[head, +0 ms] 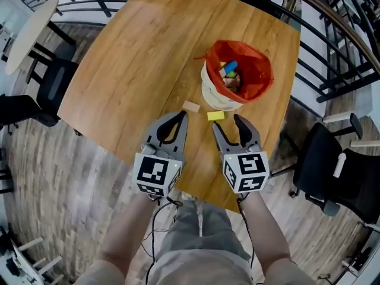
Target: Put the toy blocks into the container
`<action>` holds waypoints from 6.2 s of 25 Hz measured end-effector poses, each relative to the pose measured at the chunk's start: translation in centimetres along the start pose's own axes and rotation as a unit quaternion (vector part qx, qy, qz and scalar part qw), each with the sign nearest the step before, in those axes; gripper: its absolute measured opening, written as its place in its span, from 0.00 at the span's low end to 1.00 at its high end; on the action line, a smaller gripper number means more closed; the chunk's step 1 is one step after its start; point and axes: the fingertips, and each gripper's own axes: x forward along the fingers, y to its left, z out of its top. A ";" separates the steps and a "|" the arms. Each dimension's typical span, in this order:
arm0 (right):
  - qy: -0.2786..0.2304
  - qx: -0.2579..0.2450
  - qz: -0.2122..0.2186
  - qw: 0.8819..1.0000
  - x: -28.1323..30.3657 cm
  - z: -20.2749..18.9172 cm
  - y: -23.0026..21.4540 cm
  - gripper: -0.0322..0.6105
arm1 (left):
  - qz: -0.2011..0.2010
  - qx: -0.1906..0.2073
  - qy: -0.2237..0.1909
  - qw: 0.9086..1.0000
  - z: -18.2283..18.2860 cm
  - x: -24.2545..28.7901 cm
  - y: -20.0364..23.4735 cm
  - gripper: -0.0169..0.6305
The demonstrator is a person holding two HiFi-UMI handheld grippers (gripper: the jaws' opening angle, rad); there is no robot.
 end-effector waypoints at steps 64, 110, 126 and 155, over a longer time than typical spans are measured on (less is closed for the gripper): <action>0.049 0.006 -0.047 0.998 0.4 -1.3 -1.2 0.46 | -0.008 -0.045 0.038 0.998 -3.4 1.2 0.6 0.04; -0.251 -0.119 0.031 0.960 -35.3 19.2 9.0 0.46 | -0.010 0.071 -0.197 0.978 24.2 -23.7 -15.6 0.04; -0.220 -0.103 0.041 0.969 -34.7 17.2 8.8 0.46 | -0.015 0.054 -0.174 0.983 22.3 -22.9 -16.7 0.04; -0.245 -0.152 -0.027 0.957 -21.9 27.0 0.4 0.46 | -0.008 0.093 -0.196 0.976 27.8 -8.8 -9.5 0.04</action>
